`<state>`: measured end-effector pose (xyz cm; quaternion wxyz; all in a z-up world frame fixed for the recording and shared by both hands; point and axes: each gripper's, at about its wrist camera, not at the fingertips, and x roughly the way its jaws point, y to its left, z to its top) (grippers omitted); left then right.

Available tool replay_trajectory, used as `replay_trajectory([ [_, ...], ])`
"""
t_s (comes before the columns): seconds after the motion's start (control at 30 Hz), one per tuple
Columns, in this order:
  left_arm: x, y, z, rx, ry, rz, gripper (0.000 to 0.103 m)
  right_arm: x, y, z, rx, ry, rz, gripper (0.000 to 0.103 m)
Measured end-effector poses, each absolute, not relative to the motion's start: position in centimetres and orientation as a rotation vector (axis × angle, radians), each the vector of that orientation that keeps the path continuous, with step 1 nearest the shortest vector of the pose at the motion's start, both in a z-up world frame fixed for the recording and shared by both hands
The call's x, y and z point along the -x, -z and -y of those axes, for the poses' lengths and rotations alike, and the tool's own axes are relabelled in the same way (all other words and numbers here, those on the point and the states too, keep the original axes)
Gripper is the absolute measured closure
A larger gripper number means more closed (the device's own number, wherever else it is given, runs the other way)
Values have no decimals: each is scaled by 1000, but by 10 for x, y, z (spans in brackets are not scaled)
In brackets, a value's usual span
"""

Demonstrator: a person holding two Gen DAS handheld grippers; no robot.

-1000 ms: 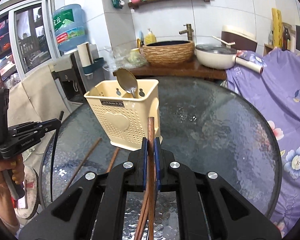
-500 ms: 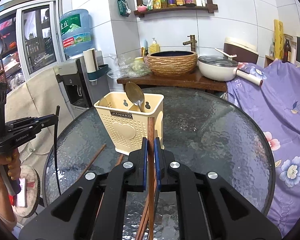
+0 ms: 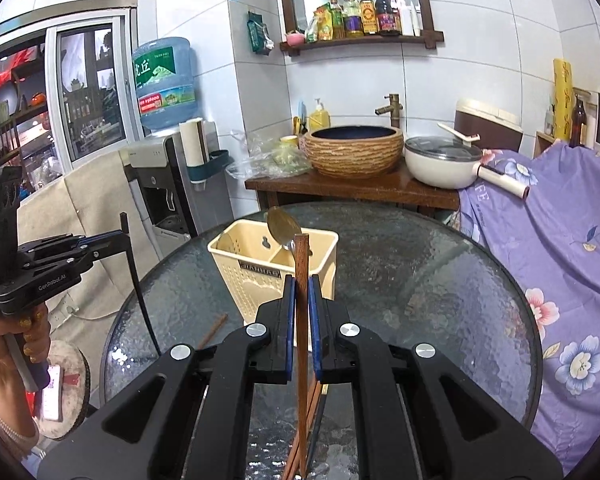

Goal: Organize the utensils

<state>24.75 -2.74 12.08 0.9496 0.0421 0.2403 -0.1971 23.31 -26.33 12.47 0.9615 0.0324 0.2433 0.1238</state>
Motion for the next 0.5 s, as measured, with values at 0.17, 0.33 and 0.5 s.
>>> replay_trajectory([
  [0.17, -249, -135, 31, -88, 414, -463, 96, -237, -143, 264, -74, -271, -464, 96],
  [0.33, -250, -161, 34, -79, 458, -432, 96, -244, -171, 259, -83, -307, -432, 96],
  [0.5, -254, -200, 39, -56, 511, -394, 96, -256, -207, 255, -79, -309, -362, 96],
])
